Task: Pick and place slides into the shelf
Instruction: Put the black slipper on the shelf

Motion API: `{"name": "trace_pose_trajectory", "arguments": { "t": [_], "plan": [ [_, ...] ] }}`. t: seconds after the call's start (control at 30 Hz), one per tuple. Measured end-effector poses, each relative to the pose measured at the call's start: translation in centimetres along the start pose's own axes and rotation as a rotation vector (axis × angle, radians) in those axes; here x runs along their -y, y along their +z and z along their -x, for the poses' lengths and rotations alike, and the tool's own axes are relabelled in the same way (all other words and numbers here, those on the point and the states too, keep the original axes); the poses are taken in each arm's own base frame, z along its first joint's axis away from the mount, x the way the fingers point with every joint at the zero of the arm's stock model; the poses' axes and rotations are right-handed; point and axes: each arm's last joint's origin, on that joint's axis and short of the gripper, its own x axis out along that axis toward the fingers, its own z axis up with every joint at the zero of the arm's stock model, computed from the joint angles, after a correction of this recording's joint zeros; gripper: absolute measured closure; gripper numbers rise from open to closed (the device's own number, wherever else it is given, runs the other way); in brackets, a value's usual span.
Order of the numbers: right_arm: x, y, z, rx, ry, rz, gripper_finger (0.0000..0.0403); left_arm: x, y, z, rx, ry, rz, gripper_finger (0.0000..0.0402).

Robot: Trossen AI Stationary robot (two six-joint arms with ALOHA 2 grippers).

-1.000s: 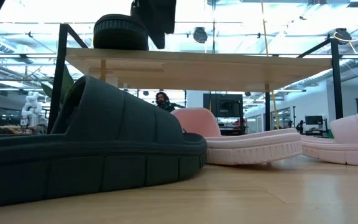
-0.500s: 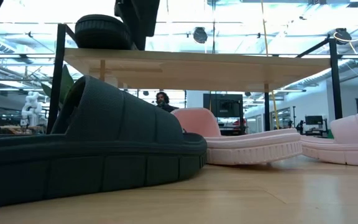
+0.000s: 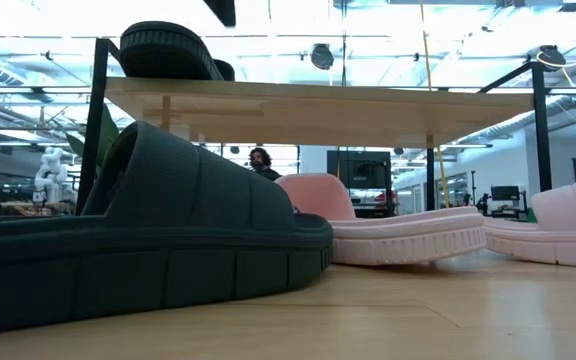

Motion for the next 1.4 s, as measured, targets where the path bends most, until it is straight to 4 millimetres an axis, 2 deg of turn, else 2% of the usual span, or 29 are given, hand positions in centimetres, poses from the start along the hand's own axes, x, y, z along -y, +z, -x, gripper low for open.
{"name": "trace_pose_trajectory", "arguments": {
  "t": [0.17,0.3,0.43,0.57,0.73,0.87,0.93,1.03,1.13,1.3,1.4],
  "plan": [
    [0.0,0.0,0.0,0.002,-0.004,0.026,0.0220,0.9,-2.0,2.9,0.033,-0.099,-0.003,0.0163],
    [0.0,0.1,0.0,0.007,-0.006,0.028,0.0220,2.3,-5.0,5.2,0.028,-0.170,-0.021,0.0163],
    [0.2,0.0,-0.2,0.002,-0.031,0.024,0.0220,4.3,-8.0,6.0,-0.002,-0.214,0.006,0.0163],
    [0.3,-0.1,-0.7,-0.010,-0.033,0.022,0.0220,7.2,-10.1,4.2,0.005,-0.190,0.059,0.0163],
    [0.5,-0.2,-1.2,-0.016,-0.032,0.021,0.0220,11.5,-10.6,-1.2,0.091,-0.187,0.077,0.0163],
    [0.5,-0.3,-1.2,-0.029,-0.027,-0.036,0.0220,12.9,-10.9,-5.6,0.023,-0.124,0.178,0.0163],
    [0.4,-0.5,-1.1,-0.043,-0.027,-0.063,0.0220,13.3,-11.3,-6.9,-0.030,-0.106,0.238,0.0163],
    [0.4,-0.7,-1.0,-0.061,-0.028,-0.071,0.0220,13.9,-12.2,-7.6,-0.058,-0.097,0.273,0.0163],
    [0.4,-0.7,-1.0,-0.066,-0.028,-0.071,0.0220,14.0,-13.1,-7.5,-0.055,-0.070,0.274,0.0163],
    [0.4,-0.7,-1.0,-0.066,-0.029,-0.070,0.0220,12.9,-13.9,-7.5,-0.046,0.064,0.220,0.0163],
    [0.4,-0.7,-1.0,-0.066,-0.028,-0.070,0.0220,11.9,-13.7,-7.8,-0.019,0.172,0.163,0.0163]
  ]
}}
